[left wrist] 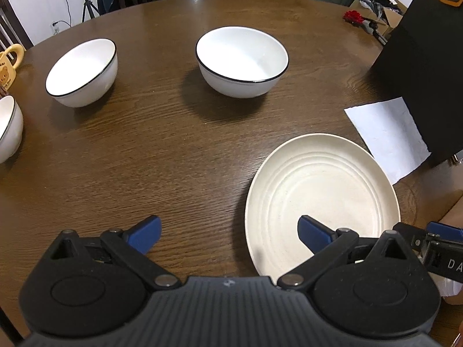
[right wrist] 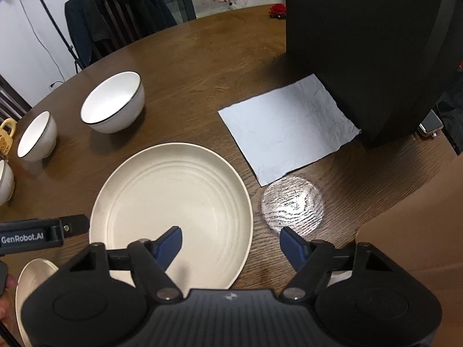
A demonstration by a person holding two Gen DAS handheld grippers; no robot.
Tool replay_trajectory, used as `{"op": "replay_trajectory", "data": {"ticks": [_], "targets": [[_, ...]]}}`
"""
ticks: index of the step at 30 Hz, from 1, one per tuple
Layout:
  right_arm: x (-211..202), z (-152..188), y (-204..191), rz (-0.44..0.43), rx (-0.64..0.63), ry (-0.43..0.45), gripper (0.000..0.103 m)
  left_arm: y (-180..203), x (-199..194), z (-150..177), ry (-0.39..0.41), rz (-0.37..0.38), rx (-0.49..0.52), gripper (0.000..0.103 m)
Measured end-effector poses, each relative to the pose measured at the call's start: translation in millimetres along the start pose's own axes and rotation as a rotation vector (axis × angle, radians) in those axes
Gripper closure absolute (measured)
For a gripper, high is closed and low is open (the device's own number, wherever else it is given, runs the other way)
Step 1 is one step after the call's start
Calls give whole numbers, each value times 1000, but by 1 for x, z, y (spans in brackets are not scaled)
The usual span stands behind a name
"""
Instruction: Organize plates and bowls
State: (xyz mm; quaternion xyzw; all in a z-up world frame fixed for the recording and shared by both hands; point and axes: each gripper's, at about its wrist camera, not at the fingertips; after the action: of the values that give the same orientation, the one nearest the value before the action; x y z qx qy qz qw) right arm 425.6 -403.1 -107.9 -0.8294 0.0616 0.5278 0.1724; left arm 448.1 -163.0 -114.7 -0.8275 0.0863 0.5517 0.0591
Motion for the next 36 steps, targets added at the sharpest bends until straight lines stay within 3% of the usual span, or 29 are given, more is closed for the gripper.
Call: {"op": "replay_trajectory", "data": {"ticks": [7, 18, 22, 28, 36], "targets": [[20, -7, 5, 12, 18, -33, 42, -2, 15, -4, -32, 6, -3, 4], [45, -12, 16, 24, 61, -69, 60, -1, 30, -6, -68, 33, 5, 19], [50, -13, 19, 18, 74, -79, 74, 0, 35, -7, -79, 38, 9, 24], [54, -13, 22, 18, 82, -89, 78, 1, 39, -7, -92, 50, 10, 33], [58, -15, 23, -8, 92, -94, 87, -1, 44, -7, -112, 71, 0, 59]]}}
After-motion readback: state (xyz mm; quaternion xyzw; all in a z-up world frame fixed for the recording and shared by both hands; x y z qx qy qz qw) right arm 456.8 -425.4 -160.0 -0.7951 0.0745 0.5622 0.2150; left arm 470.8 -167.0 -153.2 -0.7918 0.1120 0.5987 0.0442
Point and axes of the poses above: each gripper's, at about its wrist camera, not at the fingertips, and x roughly the way its jaws point, y to its right, z to its underside, and after that the axes turned 9 degrees about x, right-handed
